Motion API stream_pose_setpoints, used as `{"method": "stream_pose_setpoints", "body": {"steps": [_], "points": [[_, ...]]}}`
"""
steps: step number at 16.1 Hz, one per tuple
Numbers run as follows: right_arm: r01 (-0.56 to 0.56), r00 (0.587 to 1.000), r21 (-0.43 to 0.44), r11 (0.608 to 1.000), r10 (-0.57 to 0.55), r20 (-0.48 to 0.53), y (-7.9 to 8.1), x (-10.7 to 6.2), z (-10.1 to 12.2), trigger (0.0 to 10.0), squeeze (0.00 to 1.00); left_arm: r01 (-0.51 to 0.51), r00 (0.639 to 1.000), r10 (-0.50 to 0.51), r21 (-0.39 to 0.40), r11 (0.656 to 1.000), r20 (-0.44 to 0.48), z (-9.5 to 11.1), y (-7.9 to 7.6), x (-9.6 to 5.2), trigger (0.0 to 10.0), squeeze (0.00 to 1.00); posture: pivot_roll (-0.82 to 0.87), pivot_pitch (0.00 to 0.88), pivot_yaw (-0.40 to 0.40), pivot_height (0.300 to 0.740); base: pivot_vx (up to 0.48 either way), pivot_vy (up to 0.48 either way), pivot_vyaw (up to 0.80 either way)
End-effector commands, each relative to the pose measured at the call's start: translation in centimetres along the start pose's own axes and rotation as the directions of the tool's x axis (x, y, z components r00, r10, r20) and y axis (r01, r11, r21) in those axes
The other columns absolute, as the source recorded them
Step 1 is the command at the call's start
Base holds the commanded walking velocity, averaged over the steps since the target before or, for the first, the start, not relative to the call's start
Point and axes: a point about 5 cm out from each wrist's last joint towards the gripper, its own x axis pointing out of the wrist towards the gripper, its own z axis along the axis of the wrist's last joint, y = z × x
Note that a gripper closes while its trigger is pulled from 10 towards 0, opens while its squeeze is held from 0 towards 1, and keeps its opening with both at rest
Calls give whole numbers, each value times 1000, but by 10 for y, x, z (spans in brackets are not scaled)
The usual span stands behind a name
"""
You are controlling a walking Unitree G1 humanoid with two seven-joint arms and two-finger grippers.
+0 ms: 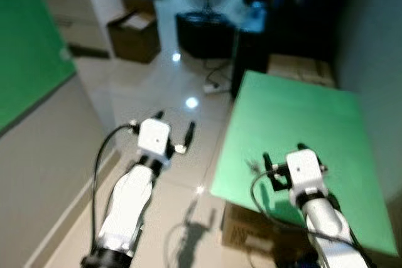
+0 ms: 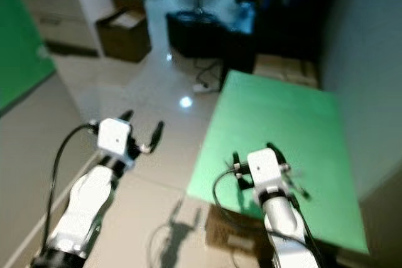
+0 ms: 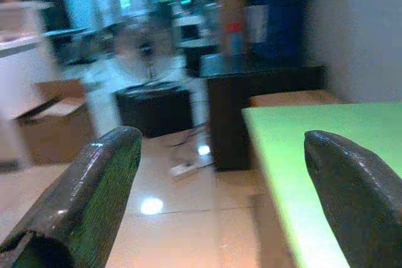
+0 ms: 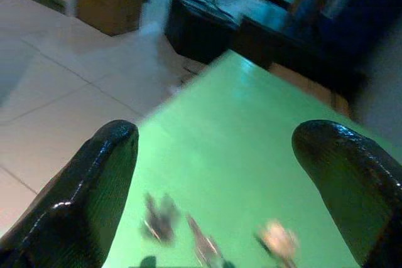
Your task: Hang keys on a hook
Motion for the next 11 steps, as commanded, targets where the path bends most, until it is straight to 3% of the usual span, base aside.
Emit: {"method": "stream_pose_setpoints", "body": {"steps": [1,5,9,11], "points": [[-62,998,-3,998,62,4,11,4,1,10000,0,-65,997,66,29,997,-41,-6,10,-10,10000,0,-104,11,-59,740,0,0,0],[-175,984,-27,984,176,9,23,17,3,10000,0,-168,984,171,79,983,-38,-3,19,-33,10000,0,-12,39,-139,740,0,0,0],[-184,982,-35,982,185,38,26,24,6,10000,0,-178,983,182,152,972,-12,15,25,-45,10000,0,47,64,-108,740,0,0,0],[-126,991,-17,992,126,49,18,23,6,10000,0,-163,987,163,136,977,14,24,24,-39,10000,0,-2,59,-61,740,0,-272,0]]}}
